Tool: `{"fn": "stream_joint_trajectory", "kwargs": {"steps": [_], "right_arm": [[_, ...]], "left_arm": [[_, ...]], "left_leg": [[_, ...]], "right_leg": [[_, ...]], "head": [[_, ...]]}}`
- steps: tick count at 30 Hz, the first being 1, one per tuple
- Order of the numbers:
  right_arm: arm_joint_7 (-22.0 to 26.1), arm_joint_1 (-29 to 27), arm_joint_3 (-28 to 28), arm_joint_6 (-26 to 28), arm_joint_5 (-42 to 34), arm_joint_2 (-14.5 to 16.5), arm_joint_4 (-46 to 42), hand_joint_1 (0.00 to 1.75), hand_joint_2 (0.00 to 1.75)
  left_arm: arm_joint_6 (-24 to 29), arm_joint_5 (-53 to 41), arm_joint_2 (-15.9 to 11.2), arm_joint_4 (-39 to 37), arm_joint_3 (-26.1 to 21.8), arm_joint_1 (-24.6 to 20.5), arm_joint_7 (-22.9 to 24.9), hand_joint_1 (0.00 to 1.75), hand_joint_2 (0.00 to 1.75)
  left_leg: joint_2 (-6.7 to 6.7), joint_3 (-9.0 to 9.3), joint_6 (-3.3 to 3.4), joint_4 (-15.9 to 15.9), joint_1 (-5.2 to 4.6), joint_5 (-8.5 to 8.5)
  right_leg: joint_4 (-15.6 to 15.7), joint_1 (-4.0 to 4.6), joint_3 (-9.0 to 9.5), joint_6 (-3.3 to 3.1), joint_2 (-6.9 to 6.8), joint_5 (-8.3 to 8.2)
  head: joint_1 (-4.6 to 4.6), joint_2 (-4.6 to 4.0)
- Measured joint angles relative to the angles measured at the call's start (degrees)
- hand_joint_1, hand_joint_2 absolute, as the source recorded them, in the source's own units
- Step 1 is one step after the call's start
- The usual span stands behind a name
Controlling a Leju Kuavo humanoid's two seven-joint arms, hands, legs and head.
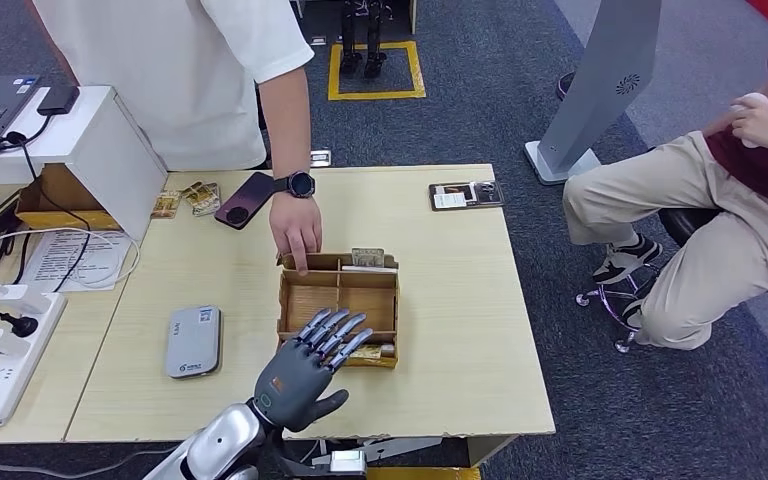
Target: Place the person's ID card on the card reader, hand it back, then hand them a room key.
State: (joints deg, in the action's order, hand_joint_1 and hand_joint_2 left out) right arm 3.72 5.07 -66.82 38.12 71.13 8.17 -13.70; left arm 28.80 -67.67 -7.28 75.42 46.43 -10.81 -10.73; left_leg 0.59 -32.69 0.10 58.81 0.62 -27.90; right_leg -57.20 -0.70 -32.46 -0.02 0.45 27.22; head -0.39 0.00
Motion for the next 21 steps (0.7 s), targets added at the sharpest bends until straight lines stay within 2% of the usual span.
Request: {"fn": "stream_joint_trajectory", "kwargs": {"steps": [4, 11, 21], "right_arm": [[0.0, 0.04, 0.09, -0.04, 0.33, 0.0, 0.0, 0.0, 1.75], [0.02, 0.37, 0.53, -0.09, 0.9, 0.0, 0.02, 0.0, 1.75], [-0.03, 0.57, 1.29, -0.16, 1.47, 0.0, 0.09, 0.0, 1.75]], "left_arm": [[-0.15, 1.5, 1.04, -1.09, 0.44, -0.71, -0.76, 0.0, 1.75], [-1.32, 3.83, 4.83, -4.46, 2.79, -3.41, -2.09, 0.0, 1.75], [-2.07, 4.82, 7.08, -6.81, 4.14, -5.2, -2.39, 0.0, 1.75]], "left_leg": [[0.01, 0.0, 0.0, 0.0, 0.0, 0.0], [0.0, -0.01, 0.0, 0.0, 0.0, 0.0], [0.01, -0.01, 0.0, 0.0, 0.0, 0.0]], "right_leg": [[0.0, 0.0, -0.02, 0.0, 0.0, 0.0], [0.0, 0.0, -0.01, 0.0, 0.0, 0.0], [0.0, 0.0, -0.02, 0.0, 0.0, 0.0]], "head": [[-0.01, 0.01], [0.0, 0.0], [0.0, 0.0]]}}
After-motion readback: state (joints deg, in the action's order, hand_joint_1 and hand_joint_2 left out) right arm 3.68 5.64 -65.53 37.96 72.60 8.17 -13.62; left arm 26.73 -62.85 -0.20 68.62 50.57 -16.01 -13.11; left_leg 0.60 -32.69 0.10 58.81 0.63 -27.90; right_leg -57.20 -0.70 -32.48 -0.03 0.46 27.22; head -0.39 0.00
